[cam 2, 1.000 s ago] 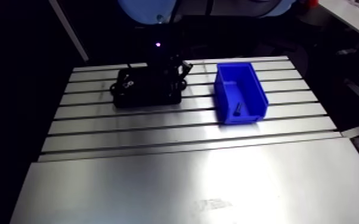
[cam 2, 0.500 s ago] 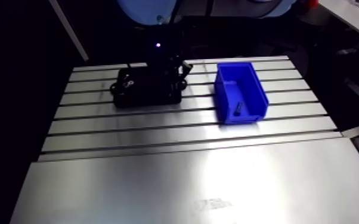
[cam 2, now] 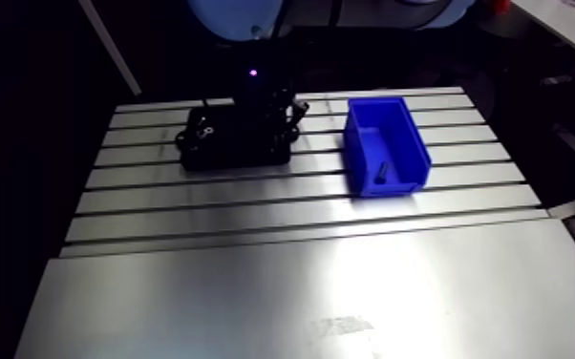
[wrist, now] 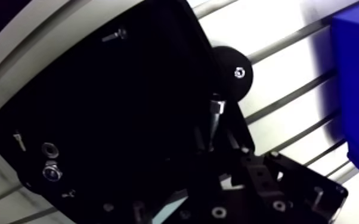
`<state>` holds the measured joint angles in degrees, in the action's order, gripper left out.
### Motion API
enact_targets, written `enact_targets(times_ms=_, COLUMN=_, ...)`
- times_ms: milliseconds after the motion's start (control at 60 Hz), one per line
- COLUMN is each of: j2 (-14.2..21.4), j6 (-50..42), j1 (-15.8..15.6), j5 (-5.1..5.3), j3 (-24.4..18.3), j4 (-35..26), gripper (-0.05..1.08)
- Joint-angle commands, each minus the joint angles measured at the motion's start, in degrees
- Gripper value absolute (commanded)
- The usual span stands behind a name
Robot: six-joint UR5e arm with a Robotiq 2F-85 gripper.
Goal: Pick up the M10 bolt from the tray and put it into the blue bin.
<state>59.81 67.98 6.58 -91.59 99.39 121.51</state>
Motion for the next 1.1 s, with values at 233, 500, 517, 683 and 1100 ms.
enact_targets(times_ms=233, j2=-0.1, j6=0.1, j1=0.0, j5=-0.03, j3=0.0, j4=0.0, gripper=0.76)
enact_targets(times_ms=500, j2=-0.1, j6=0.0, j1=-0.1, j5=-0.03, j3=0.0, j4=0.0, gripper=0.79)
enact_targets(times_ms=517, j2=-0.1, j6=0.0, j1=-0.1, j5=-0.03, j3=0.0, j4=0.0, gripper=0.79)
enact_targets(times_ms=683, j2=-0.5, j6=0.0, j1=0.0, j5=-0.12, j3=0.1, j4=0.0, gripper=0.79)
enact_targets(times_ms=1100, j2=0.2, j6=0.2, j1=-0.1, j5=0.39, j3=-0.4, j4=-0.1, gripper=1.03)
